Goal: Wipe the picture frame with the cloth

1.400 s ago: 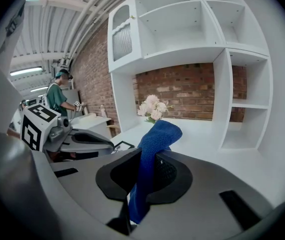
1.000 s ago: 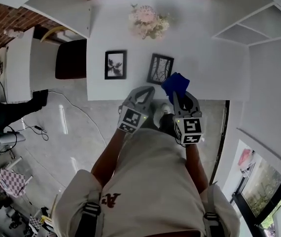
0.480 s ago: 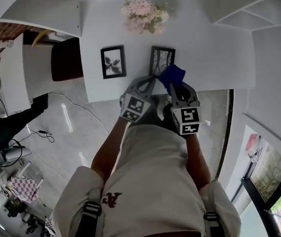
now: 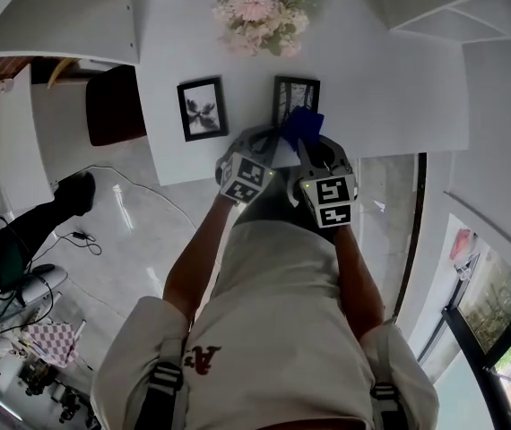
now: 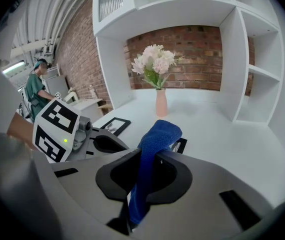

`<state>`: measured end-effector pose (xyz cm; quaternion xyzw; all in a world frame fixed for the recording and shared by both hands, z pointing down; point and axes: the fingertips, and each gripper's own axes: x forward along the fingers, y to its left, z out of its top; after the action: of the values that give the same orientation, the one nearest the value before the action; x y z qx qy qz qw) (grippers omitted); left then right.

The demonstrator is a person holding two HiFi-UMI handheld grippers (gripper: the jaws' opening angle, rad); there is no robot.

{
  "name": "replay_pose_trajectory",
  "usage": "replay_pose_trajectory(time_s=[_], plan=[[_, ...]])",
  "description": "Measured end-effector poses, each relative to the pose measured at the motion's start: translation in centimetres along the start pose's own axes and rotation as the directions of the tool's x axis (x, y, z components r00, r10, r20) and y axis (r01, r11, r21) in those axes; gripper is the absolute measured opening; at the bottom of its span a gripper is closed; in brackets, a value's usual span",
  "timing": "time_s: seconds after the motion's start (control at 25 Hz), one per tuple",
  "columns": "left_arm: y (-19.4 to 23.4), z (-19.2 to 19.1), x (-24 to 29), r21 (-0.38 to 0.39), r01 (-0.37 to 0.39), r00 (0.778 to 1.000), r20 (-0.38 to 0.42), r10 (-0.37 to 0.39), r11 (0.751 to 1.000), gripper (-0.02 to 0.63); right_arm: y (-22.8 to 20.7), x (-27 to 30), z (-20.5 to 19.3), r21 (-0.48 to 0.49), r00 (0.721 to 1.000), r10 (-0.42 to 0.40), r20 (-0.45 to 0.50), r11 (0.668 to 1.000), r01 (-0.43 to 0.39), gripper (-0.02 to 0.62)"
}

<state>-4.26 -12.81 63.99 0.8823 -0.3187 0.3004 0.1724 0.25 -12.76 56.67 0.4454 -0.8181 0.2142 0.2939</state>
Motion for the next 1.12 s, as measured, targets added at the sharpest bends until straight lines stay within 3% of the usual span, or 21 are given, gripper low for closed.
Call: replay_pose_trajectory(time_s=[0.6, 1.12], plan=[[0.4, -0.8, 0.7, 0.008, 0.001, 0.999, -0.044, -0.001, 1.000, 0.000, 1.2, 5.3, -2.1, -0.036, 0.995, 0.049, -0.091, 0.998, -0.052, 0.028], [0.4, -0.8, 0.7, 0.000, -0.033, 0.996, -0.077, 0.033, 0.999, 0.000, 1.4, 8.2, -3.1, -0.142, 0.991, 0.051, -0.124, 0.987, -0.069, 0.026]])
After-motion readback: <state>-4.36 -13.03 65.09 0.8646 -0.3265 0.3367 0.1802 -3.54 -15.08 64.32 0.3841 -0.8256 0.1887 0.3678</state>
